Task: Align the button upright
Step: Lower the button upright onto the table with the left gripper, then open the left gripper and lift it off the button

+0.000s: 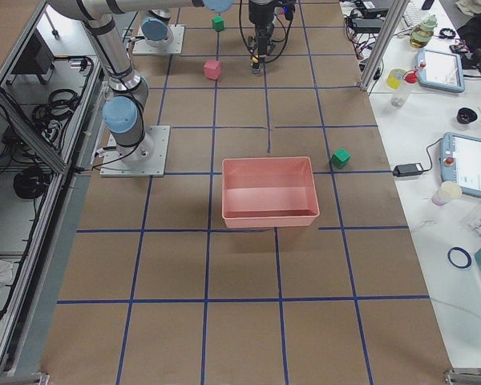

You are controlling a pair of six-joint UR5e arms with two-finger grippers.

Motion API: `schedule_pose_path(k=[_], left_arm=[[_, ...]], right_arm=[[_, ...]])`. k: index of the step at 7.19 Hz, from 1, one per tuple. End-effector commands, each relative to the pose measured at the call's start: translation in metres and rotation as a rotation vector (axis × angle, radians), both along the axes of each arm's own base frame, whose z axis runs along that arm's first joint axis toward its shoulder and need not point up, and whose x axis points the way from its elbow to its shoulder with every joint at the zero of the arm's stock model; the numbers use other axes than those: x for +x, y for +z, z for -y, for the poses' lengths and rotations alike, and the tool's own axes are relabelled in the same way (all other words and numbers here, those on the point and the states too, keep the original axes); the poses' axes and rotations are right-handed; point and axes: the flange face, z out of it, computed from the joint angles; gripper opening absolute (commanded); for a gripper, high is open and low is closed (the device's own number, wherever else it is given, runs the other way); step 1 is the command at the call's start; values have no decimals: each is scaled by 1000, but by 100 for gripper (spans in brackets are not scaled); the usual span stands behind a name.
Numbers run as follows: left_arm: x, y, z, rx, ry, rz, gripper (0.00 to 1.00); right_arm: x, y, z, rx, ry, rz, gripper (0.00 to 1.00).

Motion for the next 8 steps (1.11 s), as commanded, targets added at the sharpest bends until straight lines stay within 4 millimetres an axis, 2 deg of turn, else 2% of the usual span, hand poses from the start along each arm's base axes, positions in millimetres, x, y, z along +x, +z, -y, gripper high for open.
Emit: schedule_pose_path(k=[1,3,5,6,7,8], left_arm=[[0,5,1,-4,2,6,80],[1,22,7,-39,5,13,88],[6,43,18,-157,-14,50,97],[17,59,18,-222,-78,141,100],[39,77,17,-283,-135,261,100],[50,102,19,-331,-135,296,100]], right_arm=[[0,0,0,0,0,0,100],[0,0,0,0,0,-3,100],[0,3,4,-37,0,-2,100],[1,3,3,-37,3,-5,100],[1,4,4,-39,0,-2,100],[0,7,5,-54,-3,-4,100]])
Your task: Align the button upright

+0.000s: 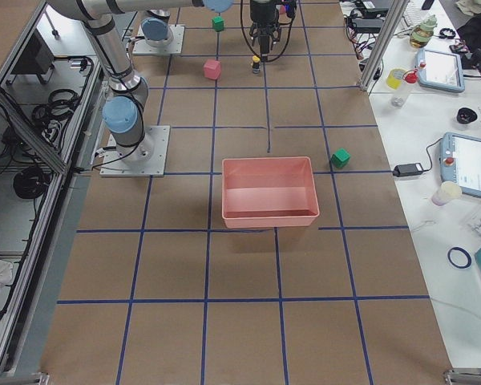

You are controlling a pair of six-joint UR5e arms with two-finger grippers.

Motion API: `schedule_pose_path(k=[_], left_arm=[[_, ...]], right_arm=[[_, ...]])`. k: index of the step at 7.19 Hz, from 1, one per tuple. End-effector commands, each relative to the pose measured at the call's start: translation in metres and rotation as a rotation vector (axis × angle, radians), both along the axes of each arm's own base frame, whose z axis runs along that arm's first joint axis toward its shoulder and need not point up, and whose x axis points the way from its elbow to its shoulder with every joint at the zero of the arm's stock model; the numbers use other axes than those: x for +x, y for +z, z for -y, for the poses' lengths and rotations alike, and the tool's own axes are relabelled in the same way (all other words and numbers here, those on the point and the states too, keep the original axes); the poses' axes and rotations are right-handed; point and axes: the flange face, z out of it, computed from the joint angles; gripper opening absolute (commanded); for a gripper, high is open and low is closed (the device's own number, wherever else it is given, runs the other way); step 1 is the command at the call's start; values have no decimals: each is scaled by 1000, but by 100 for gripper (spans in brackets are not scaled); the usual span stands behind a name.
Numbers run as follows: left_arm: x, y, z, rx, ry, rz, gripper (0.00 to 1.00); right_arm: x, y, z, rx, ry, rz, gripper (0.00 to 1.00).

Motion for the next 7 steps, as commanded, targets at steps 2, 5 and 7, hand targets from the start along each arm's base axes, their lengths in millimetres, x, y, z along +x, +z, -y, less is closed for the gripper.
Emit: schedule_pose_path(k=[2,5,7], left_arm=[[27,84,1,-232,-184,195,100],[37,149,-31,-422,-602,400,100],[-4,215,-55,-507,-746,440,100]], right_arm=[[1,5,0,-19,-14,-7,100],[2,3,-3,0,-15,3,100],[10,3,-4,7,-9,76,100]])
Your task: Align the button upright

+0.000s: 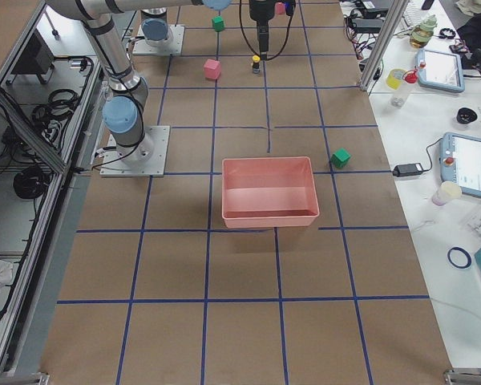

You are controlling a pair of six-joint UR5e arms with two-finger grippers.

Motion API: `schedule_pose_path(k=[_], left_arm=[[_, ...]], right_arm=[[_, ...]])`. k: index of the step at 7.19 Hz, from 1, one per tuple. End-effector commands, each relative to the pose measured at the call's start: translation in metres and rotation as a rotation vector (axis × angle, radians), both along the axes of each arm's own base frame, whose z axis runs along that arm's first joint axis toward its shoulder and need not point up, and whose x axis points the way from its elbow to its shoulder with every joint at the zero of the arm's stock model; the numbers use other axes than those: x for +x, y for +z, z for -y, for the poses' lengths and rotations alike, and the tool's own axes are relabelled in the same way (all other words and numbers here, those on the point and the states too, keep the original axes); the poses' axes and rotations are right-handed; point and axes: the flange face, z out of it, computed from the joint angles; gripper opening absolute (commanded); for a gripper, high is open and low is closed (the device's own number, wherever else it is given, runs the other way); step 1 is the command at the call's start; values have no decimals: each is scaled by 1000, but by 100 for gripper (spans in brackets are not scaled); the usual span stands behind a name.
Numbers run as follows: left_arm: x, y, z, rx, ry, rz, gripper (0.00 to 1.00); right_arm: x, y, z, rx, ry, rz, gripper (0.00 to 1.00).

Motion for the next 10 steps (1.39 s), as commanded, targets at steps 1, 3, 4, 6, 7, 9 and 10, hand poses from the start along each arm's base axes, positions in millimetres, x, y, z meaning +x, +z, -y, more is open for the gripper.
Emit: schedule_pose_path(k=[1,3,4,6,7,9,10], left_arm=[[-56,68,-30,-86,-154,48,100],[-76,126,-51,-214,-311,51,100],[-76,146,-59,-248,-337,66,100],[-72,160,-61,-275,-347,134,100],[-79,164,-59,-318,-362,143,100],[-74,163,-54,-350,-442,216,100],[-74,163,-54,-350,-451,216,100]], right_arm=[[4,-2,-2,22,2,41,100],[4,-3,-3,29,1,40,100],[2,-4,-3,33,0,28,100],[2,-4,-3,33,0,19,100],[2,-6,-3,36,0,19,100],[1,-6,-3,38,0,17,100],[1,-6,-3,38,0,17,100]])
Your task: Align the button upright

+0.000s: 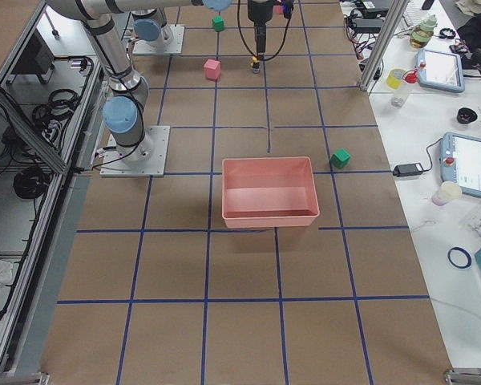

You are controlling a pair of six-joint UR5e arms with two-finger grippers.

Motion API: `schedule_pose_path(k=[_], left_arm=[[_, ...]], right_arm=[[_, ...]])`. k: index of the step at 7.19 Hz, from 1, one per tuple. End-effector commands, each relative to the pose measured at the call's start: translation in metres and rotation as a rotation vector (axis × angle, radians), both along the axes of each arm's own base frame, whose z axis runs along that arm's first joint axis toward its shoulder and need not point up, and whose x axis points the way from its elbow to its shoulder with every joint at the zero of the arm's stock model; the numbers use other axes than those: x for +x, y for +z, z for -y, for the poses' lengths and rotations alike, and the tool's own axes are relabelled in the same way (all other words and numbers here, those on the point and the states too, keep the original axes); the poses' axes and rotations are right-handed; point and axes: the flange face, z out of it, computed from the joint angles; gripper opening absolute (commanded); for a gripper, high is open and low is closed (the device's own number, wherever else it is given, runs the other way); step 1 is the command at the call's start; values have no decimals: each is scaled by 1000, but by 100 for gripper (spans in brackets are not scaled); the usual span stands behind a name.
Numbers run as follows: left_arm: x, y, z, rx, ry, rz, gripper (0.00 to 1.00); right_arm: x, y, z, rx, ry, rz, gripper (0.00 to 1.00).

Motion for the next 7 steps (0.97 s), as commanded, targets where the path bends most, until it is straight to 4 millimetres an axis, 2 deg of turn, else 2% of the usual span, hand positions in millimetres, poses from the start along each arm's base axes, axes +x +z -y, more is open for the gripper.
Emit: schedule_pose_path(k=[1,2,3,4,5,7], left_arm=[[1,0,2,-11,-43,20,100],[-4,-4,2,-5,-49,18,100],[-19,-4,0,-17,-68,18,100],[-25,3,-2,-37,-68,14,100],[-23,8,-5,-48,-78,21,100],[-22,6,-6,-45,-76,23,100]], right_arm=[[0,-1,0,2,0,-2,100],[0,-2,0,4,0,-2,100],[-1,-2,0,4,0,-5,100],[-1,-3,0,5,0,-7,100],[-1,-3,0,6,0,-7,100],[-1,-3,0,6,0,-7,100]])
